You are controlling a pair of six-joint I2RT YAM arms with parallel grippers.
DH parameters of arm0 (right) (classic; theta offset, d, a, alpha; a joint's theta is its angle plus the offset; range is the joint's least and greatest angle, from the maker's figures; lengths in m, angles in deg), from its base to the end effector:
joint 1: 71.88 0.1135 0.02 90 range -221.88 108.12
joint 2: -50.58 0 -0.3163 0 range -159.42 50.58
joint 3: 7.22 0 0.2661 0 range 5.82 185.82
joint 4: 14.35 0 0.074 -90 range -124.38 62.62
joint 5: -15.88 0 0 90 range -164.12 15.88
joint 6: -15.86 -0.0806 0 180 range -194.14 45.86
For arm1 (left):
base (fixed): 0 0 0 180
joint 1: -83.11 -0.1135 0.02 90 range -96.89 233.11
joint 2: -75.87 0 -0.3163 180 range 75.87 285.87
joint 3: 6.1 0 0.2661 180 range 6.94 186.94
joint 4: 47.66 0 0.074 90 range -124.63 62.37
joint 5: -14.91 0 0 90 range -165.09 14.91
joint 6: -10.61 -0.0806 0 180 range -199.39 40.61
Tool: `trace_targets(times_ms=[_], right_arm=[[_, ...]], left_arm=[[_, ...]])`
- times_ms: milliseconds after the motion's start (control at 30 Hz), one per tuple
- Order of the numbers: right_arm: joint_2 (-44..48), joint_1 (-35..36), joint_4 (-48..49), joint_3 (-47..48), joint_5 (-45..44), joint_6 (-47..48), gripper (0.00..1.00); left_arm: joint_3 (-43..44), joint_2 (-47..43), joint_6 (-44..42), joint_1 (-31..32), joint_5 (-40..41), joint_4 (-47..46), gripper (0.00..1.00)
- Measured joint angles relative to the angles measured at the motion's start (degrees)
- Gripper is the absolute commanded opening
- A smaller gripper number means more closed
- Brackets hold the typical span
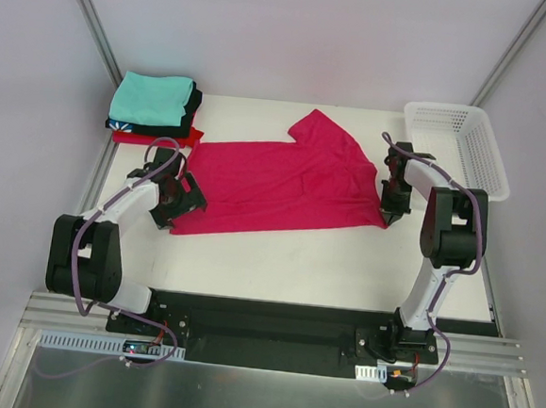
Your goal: Fold and stack the t-shirts
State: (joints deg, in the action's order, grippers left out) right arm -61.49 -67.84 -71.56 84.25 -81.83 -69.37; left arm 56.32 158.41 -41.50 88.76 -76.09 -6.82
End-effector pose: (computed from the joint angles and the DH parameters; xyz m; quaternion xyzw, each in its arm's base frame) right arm 0.4201 0.0188 0.1626 -0.0691 0.9897 -0.0675 0.1055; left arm 0.3022 -0.0313 0.2004 -0.2667 0.9306 -0.1008 0.2297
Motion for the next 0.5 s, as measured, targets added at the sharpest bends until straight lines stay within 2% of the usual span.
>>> trace_targets(times_ms=[367, 500], right_arm=[[-0.02, -0.57, -0.04, 0.00, -3.61, 0.31, 0.01], [-0.11, -0.57, -0.07, 0.00, -3.61, 0.37, 0.01]], left_arm=[[-0.81, -1.25, -0.83, -0.13, 0.00, 0.17, 0.96], [-0.81, -1.25, -0.85, -0.13, -0.04, 0.13, 0.93]])
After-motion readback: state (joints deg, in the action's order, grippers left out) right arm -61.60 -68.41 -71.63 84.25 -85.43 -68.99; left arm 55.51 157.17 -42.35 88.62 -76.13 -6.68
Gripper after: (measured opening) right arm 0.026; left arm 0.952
